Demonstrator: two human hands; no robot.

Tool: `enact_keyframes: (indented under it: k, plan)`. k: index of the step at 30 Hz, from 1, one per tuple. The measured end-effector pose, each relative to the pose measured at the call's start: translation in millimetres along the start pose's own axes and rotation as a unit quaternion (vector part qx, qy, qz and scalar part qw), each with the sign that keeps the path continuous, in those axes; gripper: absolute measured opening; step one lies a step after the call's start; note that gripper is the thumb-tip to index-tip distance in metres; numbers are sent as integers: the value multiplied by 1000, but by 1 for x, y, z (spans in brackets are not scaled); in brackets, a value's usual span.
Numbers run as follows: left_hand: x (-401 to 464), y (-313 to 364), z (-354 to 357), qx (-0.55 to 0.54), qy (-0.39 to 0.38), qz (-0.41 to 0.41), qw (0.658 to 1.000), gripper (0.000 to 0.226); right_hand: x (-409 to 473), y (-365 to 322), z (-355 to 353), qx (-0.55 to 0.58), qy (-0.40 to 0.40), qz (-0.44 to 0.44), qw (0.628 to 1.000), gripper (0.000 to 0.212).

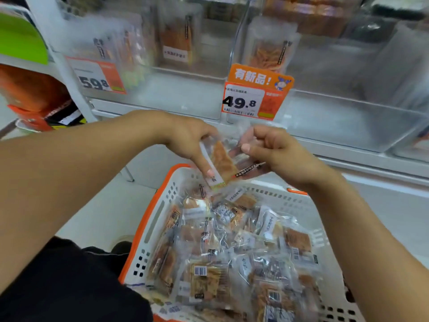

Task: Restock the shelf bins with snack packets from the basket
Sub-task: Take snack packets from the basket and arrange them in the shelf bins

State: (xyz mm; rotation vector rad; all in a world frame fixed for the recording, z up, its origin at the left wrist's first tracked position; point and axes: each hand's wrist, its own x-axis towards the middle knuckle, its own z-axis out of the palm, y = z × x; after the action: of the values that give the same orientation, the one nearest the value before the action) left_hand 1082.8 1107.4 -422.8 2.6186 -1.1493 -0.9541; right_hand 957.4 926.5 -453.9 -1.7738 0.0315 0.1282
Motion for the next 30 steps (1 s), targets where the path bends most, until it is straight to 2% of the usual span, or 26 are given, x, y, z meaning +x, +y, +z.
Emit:
enact_keyframes:
  k: [3, 6, 8, 12, 15, 18, 20, 23, 24, 26, 28, 30]
  plan:
    - [-11, -2, -17, -128, 55, 36, 990, 48, -5, -33, 7, 55, 85, -91, 991, 5]
    - [-25, -10, -36, -255, 120, 49, 958, 31, -8, -41, 6, 103, 108, -102, 983, 23]
    - [-37, -18, -43, -312, 140, 63, 938, 33, -3, -44, 11, 44, 103, -93, 989, 26]
    - [-50, -30, -46, -388, 158, 81, 905, 27, 27, -71, 37, -39, 113, -119, 986, 19]
    - [-50, -36, -53, -456, 273, 63, 845, 32, 62, -106, 43, -146, 156, -137, 967, 19]
    - [-47, -49, -62, -472, 416, -56, 775, 44, 102, -144, 39, -225, 234, -145, 935, 25]
    - [-47, -61, -65, -474, 452, -93, 750, 38, 141, -157, 32, -276, 265, -123, 916, 28]
    - [-50, -72, -65, -482, 465, -101, 736, 20, 208, -156, 23, -296, 245, -27, 923, 39]
    - [-51, -73, -65, -483, 467, -100, 734, 17, 228, -151, 21, -293, 225, 24, 929, 38]
    - [-53, -72, -67, -489, 465, -91, 732, 15, 253, -142, 20, -237, 190, 106, 947, 25]
    - [-53, -71, -68, -487, 460, -81, 738, 15, 273, -133, 18, -193, 181, 150, 952, 16]
    - [-52, -69, -69, -481, 450, -77, 748, 16, 288, -127, 22, -176, 177, 171, 953, 18]
